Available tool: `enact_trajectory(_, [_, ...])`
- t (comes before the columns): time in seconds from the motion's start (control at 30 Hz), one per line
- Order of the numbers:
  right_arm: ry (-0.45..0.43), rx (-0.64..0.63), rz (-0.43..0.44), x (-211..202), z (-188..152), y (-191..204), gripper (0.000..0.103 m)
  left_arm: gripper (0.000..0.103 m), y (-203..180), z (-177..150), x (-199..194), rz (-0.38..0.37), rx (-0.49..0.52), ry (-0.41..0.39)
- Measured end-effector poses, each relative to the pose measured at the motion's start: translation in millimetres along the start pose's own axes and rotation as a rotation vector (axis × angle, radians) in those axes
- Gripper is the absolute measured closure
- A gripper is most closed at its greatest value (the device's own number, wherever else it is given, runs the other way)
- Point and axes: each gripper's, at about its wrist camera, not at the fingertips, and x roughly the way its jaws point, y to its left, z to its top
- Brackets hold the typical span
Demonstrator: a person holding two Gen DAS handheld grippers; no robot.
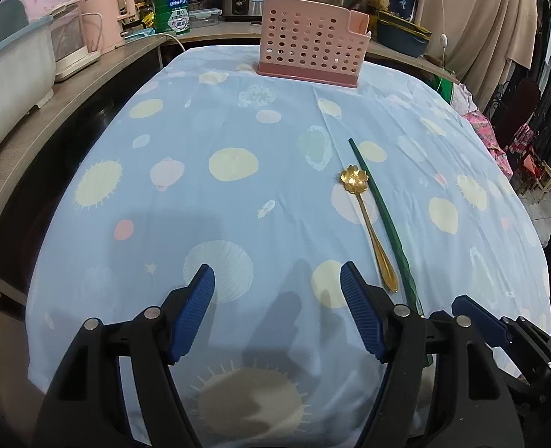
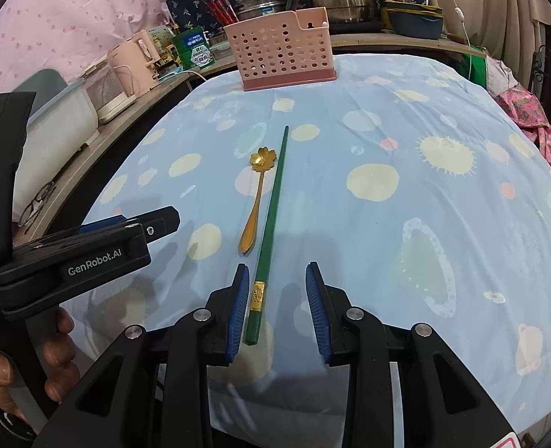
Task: Organize utensils
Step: 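Withdraw both open tools back over the gold spoon and green chopstick, then grasp the green chopstick with the right tool while the left tool grasps the gold spoon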
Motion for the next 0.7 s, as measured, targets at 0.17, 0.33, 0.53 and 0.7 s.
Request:
enact_trajectory(0.17, [0.008,-0.002,-0.001,0.8,-4.0,2.2,0.072,0.037,-2.1,-6.2,1.0,0.003,0.007,0.011])
enact_trajectory(0.33, [0.018,-0.006,0.002,2.8,-7.5,5.6,0.072,0.037,-1.6,-9.7,2.8,0.004,0.007,0.021])
enact_trajectory(0.53, [0.029,-0.011,0.006,5.9,-10.7,9.0,0.072,0.037,-0.5,-12.0,5.7,0.004,0.003,0.031])
enact_trajectory(0.7, [0.030,-0.022,0.004,7.3,-13.7,11.2,0.071,0.037,-0.1,-14.3,7.7,0.004,0.000,0.037])
